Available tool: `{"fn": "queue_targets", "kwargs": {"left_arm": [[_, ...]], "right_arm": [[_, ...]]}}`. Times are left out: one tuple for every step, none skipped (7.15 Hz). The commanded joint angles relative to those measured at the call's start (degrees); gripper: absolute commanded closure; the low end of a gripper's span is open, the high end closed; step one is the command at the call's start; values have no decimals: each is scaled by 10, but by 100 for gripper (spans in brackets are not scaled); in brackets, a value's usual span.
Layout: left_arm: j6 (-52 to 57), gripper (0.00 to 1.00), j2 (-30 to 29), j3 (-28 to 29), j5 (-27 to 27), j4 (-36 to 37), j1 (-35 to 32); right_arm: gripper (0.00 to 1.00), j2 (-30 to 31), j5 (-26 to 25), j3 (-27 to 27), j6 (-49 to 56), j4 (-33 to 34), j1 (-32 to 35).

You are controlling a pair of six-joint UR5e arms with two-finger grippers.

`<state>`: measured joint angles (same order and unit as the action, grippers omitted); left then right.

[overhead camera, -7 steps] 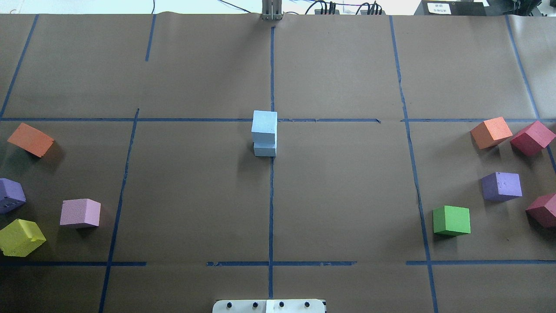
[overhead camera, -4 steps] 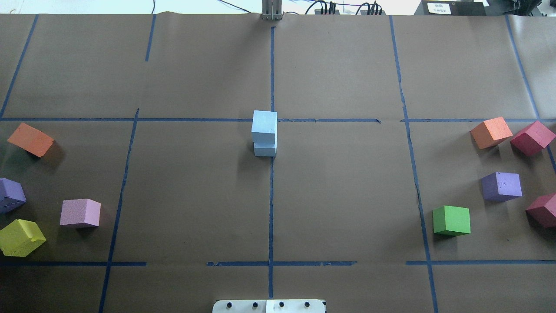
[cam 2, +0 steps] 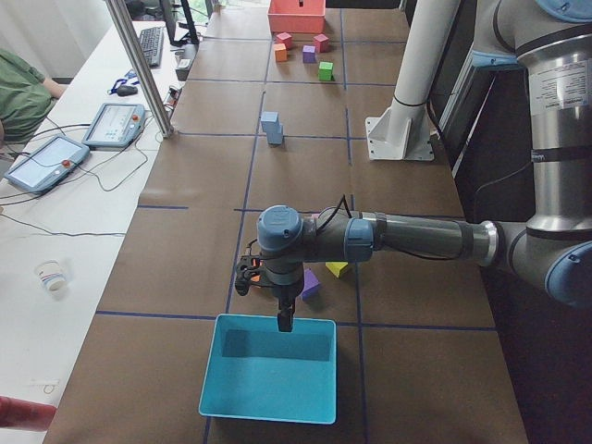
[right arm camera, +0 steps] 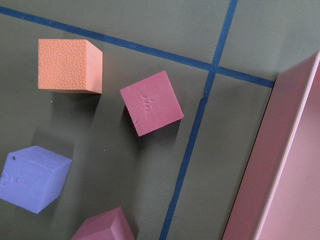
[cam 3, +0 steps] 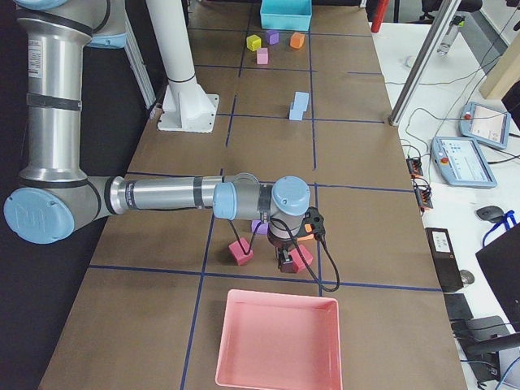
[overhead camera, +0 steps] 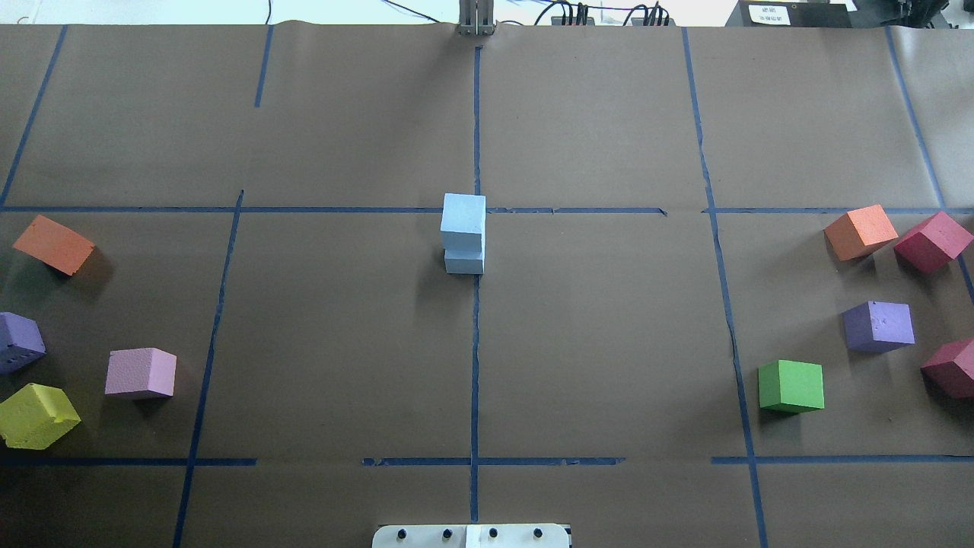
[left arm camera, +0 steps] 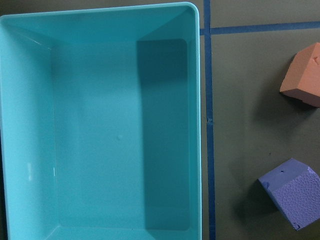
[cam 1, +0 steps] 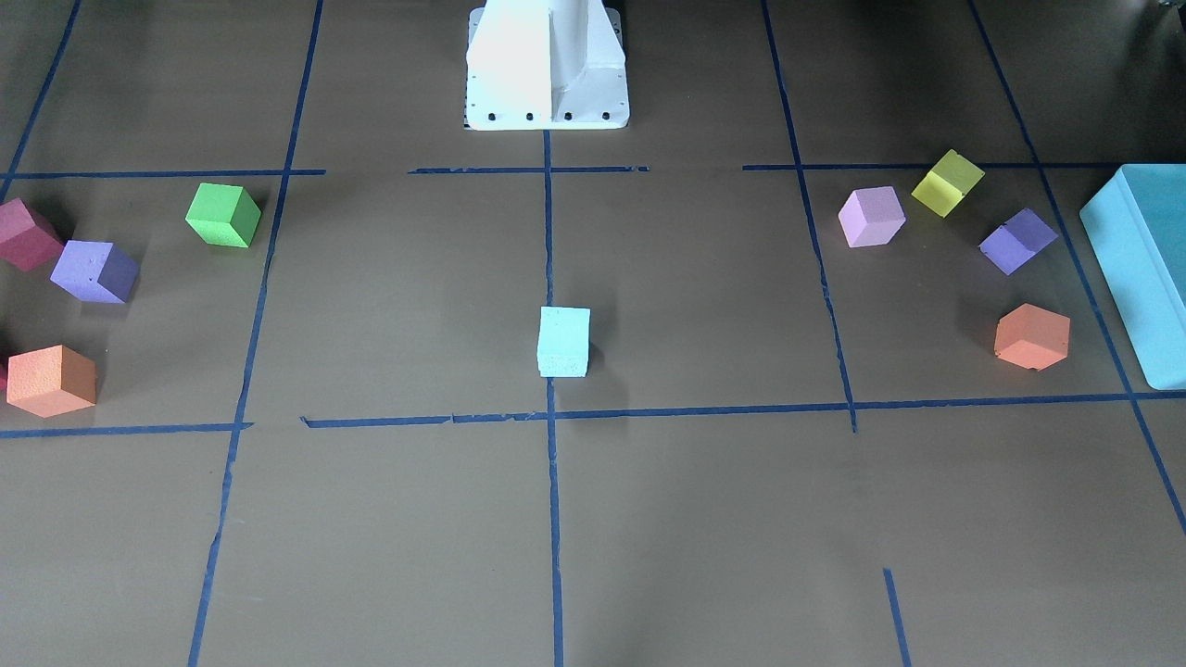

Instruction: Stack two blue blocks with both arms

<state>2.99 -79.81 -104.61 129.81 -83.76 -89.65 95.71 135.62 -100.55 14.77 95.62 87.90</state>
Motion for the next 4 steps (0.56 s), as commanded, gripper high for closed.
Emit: {"fn": "queue_targets", "kwargs": {"left_arm": [[0,0,0,1,0,0,0],[0,0,0,1,0,0,0],[0,0,0,1,0,0,0],[0,0,0,1,0,0,0]], "right_arm": [[0,0,0,0,1,0,-1],[0,0,0,0,1,0,-1],[0,0,0,0,1,0,-1],[0,0,0,0,0,0,-1]]}}
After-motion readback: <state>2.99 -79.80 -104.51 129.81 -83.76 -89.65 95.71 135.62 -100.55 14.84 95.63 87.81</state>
